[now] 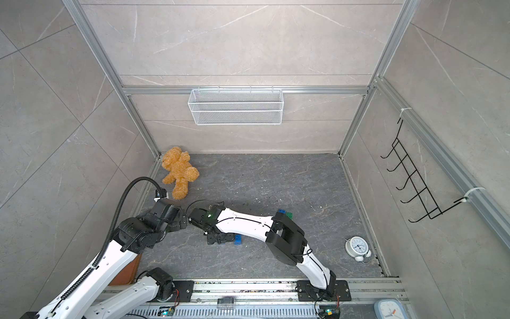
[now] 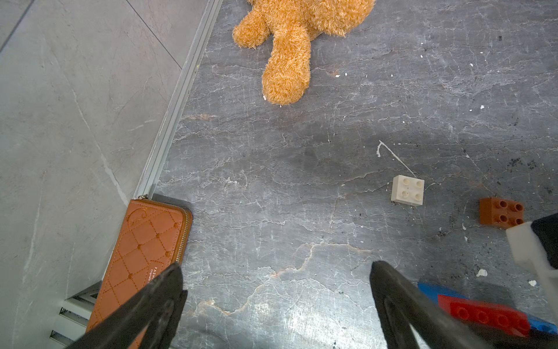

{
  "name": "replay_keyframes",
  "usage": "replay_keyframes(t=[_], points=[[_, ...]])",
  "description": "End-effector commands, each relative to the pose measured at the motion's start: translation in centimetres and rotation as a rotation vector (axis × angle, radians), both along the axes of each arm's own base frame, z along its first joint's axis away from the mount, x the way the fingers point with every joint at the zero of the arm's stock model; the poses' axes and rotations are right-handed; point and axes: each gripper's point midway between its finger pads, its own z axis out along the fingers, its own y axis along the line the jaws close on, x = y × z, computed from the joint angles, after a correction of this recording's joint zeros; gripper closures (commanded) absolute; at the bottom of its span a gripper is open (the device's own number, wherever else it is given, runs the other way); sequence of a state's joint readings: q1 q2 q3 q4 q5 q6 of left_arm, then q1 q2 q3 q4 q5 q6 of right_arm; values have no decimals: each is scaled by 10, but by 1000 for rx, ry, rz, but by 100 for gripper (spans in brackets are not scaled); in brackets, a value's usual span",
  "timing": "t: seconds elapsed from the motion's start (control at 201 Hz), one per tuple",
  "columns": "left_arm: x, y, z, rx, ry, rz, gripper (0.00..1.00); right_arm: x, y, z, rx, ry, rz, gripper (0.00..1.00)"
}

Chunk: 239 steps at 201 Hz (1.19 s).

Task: Assemble the letter h with lego
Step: Assemble the lego brick with the lego brick.

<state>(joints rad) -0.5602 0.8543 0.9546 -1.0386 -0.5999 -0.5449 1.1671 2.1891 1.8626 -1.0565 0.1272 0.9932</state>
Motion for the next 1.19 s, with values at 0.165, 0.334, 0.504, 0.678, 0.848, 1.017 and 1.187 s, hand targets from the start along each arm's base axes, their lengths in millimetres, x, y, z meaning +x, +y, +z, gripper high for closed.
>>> replay_keyframes(t=[0.165,0.334,0.504,0.678,0.848,1.017,1.187], points=[[2,2,4,7,-21,2,1,4,1,29,23,-39,35,100],[2,2,4,7,-20,2,2,2,-5,24,12,-36,34,100],[2,2,4,5,-19,1,2,-1,-7,15,7,-21,41,100],[2,2,4,5,-21,2,2,-1,-4,14,15,-17,59,100],[2,3,4,6,-20,2,2,2,-7,2,0,5,62,100],[2,2,5,5,-23,2,2,4,-11,-1,18,10,51,100],[2,3,4,7,-22,2,2,1,-9,-7,14,34,63,100]])
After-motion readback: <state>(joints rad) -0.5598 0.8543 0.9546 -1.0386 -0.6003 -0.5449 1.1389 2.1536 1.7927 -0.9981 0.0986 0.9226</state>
